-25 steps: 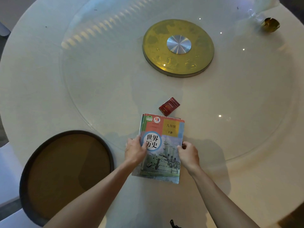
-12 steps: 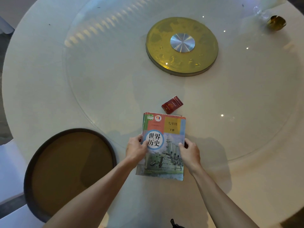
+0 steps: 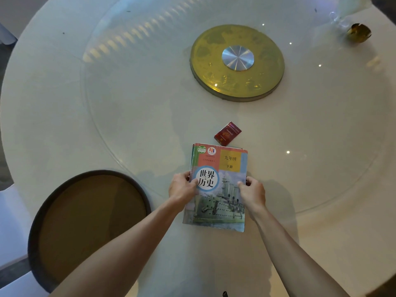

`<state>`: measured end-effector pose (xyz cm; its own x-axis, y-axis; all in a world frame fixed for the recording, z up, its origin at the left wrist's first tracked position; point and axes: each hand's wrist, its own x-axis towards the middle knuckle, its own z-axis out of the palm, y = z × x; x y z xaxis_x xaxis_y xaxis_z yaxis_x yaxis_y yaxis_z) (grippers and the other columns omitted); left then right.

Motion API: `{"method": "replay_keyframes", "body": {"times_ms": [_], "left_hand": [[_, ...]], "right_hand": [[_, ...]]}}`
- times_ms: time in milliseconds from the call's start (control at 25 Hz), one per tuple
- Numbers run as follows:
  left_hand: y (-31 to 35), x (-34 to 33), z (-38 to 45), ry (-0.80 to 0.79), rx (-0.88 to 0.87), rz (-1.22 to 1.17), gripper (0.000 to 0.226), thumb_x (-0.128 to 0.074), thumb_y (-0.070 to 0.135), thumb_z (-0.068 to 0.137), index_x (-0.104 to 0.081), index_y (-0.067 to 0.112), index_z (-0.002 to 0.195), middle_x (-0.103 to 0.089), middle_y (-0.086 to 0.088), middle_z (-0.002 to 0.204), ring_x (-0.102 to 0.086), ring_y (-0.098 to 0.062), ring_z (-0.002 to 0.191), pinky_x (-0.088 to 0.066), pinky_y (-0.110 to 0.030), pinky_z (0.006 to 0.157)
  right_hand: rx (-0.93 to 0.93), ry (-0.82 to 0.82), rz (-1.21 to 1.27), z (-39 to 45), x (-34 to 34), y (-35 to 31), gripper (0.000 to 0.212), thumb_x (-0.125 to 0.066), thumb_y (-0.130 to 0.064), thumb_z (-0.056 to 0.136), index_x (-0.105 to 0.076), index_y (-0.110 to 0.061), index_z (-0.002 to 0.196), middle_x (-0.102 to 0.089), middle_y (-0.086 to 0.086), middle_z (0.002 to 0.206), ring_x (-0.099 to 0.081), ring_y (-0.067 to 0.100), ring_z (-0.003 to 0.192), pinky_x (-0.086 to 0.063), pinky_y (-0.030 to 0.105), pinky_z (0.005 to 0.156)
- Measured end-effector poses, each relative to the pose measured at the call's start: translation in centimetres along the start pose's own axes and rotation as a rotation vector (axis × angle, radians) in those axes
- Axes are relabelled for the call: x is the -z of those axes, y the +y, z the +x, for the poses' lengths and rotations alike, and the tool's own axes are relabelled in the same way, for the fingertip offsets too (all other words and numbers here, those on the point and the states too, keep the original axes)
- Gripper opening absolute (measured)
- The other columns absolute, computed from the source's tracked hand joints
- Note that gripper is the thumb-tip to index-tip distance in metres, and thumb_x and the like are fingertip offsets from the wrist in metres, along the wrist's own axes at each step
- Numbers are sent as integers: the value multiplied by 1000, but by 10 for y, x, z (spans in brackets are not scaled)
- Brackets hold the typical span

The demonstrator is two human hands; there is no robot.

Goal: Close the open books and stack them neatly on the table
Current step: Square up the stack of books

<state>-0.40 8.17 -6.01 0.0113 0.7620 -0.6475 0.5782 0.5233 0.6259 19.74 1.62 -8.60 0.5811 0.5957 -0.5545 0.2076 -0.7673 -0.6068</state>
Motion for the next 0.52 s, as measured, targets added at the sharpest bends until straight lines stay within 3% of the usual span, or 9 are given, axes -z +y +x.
{"method": "replay_keyframes", "body": {"times_ms": [80, 320, 400, 440, 520], "left_hand": [[9, -3, 9, -6, -7, -17, 24, -64, 23, 92, -74, 22, 114, -78, 5, 104, -73, -15, 88, -61, -40, 78], [36, -9, 41, -39, -40, -51, 31, -63, 24, 92, -71, 20, 122, -77, 1, 111, -72, -16, 93, -61, -37, 78], [47, -3, 50, -12, -41, -11, 40, -64, 27, 92, -65, 15, 130, -72, -2, 121, -69, -18, 103, -58, -33, 81], [55, 2, 56, 35, -53, 12, 47, -65, 30, 92, -59, 14, 135, -68, -3, 125, -65, -20, 109, -55, -33, 85], [80, 12, 77, 113, -118, 41, 53, -65, 36, 91, -57, 12, 138, -65, -6, 128, -62, -20, 112, -52, -34, 91]], "right_hand": [[10, 16, -3, 12, 7, -8, 13, -62, -15, 94, -74, -12, 91, -75, 3, 83, -66, 23, 71, -49, 34, 63], [22, 15, -17, 52, 18, -32, 15, -62, -20, 90, -73, -12, 86, -77, 7, 83, -73, 32, 79, -59, 48, 70], [25, 24, -42, 61, 22, -41, 17, -60, -25, 89, -66, -11, 81, -73, 5, 82, -69, 30, 75, -56, 45, 65], [57, 81, -83, 65, 26, -49, 17, -60, -28, 89, -62, -12, 83, -68, 5, 86, -64, 28, 76, -52, 41, 65], [142, 198, -129, 81, 30, -73, 23, -57, -29, 94, -65, -10, 105, -61, 9, 106, -60, 25, 93, -52, 40, 81]]}}
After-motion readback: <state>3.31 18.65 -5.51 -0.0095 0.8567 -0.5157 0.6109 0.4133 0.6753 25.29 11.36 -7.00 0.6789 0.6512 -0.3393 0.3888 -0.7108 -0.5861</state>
